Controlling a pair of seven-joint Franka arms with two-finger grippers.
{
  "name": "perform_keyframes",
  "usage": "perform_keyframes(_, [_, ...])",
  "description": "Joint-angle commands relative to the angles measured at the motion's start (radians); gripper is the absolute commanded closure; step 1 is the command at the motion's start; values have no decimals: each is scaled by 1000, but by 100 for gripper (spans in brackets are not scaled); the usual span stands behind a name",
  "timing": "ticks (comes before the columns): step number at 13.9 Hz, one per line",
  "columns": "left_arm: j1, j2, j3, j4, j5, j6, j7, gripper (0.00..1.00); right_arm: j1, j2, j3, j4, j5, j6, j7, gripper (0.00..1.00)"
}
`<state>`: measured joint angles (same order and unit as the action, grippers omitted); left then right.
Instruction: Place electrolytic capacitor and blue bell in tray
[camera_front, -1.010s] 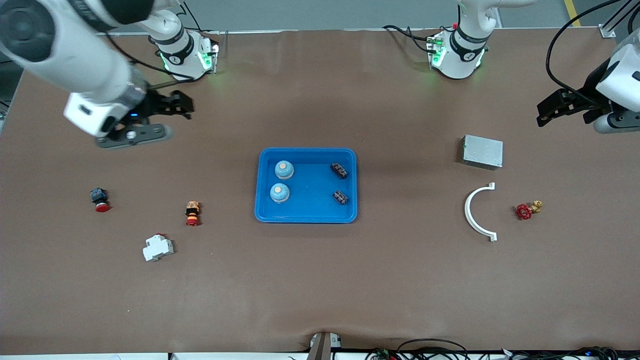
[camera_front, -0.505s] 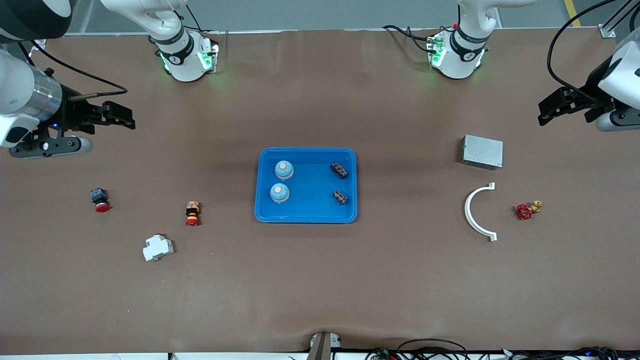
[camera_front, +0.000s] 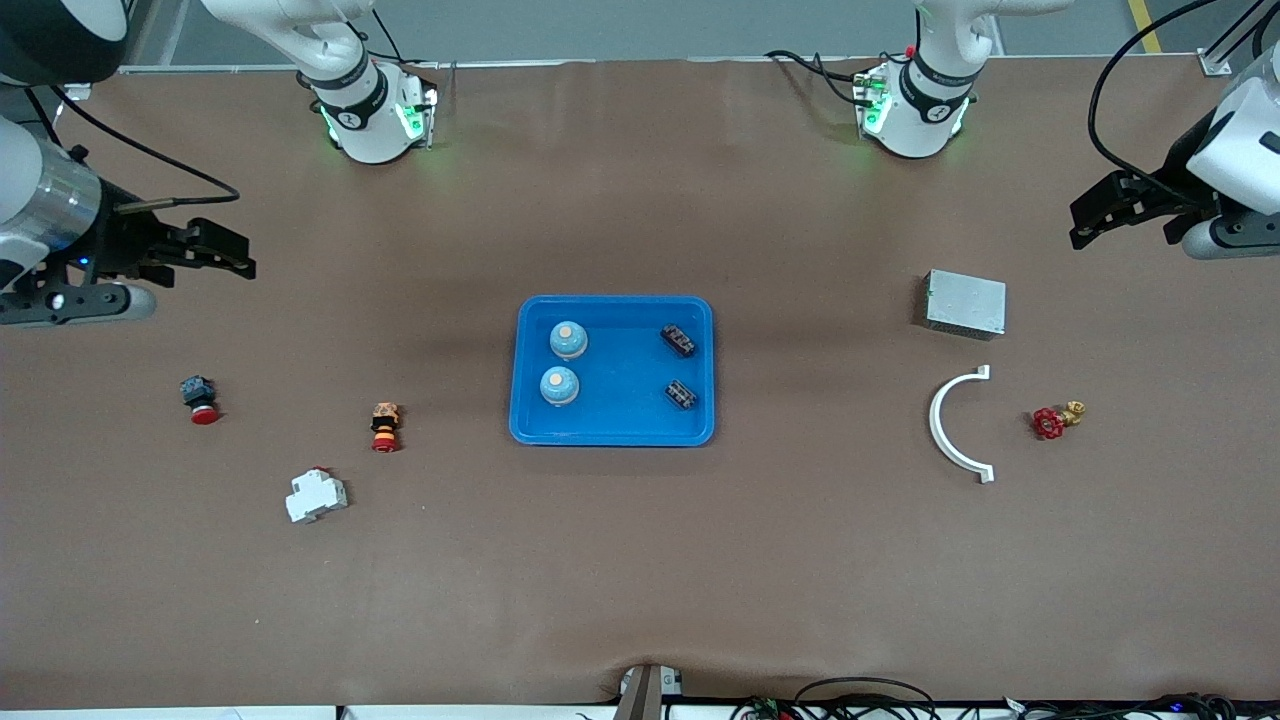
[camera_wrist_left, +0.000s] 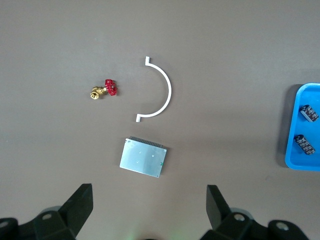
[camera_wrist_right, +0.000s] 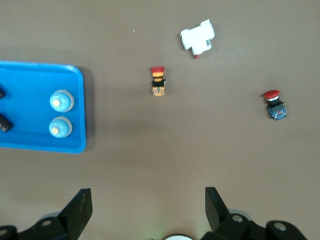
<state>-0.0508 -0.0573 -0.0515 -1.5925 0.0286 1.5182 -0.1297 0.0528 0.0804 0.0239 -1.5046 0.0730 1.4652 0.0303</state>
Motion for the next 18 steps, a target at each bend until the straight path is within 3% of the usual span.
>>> perform_keyframes(1, [8, -19, -5, 0, -7, -24, 19, 0, -39, -45, 14, -17, 7, 12, 5, 0])
perform_keyframes(10, [8, -18, -4, 2, -9, -18, 19, 0, -97, -90, 14, -14, -24, 24, 13, 0])
perform_keyframes(12, [14, 10, 1, 49, -9, -16, 21, 0, -99, -99, 14, -28, -24, 33, 13, 0])
perform_keyframes(17, [9, 10, -1, 51, -10, -26, 24, 0, -102, -241, 14, -245, -27, 170, 13, 0])
perform_keyframes(18, [11, 10, 1, 52, -10, -26, 24, 0, -102, -241, 14, -247, -27, 173, 13, 0])
